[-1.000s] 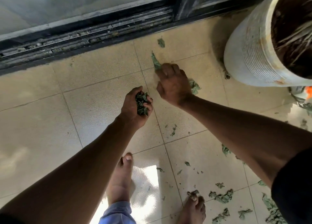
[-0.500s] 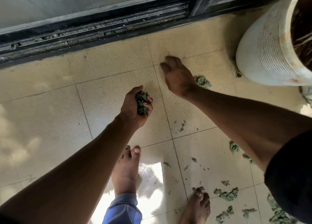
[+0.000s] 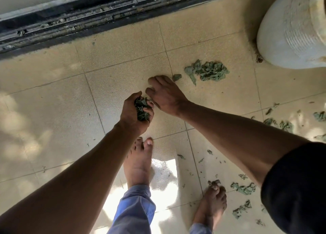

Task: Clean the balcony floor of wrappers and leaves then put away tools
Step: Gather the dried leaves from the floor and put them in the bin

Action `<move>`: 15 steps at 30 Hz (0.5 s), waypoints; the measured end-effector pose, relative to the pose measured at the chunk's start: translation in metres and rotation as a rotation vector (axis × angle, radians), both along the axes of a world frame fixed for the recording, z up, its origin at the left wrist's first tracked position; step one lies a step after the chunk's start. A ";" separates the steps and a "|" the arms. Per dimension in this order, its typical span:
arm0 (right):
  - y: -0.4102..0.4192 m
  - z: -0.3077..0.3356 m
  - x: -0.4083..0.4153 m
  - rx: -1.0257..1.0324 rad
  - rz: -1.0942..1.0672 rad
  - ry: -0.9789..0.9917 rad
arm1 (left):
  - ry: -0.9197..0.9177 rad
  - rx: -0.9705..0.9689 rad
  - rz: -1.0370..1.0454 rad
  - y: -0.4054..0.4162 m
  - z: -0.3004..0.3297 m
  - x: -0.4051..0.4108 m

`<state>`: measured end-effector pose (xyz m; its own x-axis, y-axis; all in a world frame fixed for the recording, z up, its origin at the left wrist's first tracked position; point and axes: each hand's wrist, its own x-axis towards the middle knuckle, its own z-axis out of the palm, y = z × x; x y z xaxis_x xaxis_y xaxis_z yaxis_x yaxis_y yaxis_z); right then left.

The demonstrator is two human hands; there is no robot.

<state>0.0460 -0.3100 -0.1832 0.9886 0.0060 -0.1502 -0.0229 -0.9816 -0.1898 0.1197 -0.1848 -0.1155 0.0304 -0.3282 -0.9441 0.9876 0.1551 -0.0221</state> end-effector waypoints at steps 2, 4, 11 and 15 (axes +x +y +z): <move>-0.015 -0.003 -0.003 -0.047 -0.029 0.016 | 0.018 0.005 -0.006 0.002 -0.002 -0.004; -0.037 -0.006 -0.013 -0.095 -0.078 0.022 | 0.029 -0.001 -0.012 0.001 -0.005 -0.009; -0.096 0.011 -0.068 -0.247 -0.334 0.008 | 0.033 -0.036 -0.041 -0.010 -0.007 -0.023; -0.088 0.023 -0.076 -0.159 -0.706 0.010 | 0.028 -0.036 -0.072 -0.018 -0.005 -0.027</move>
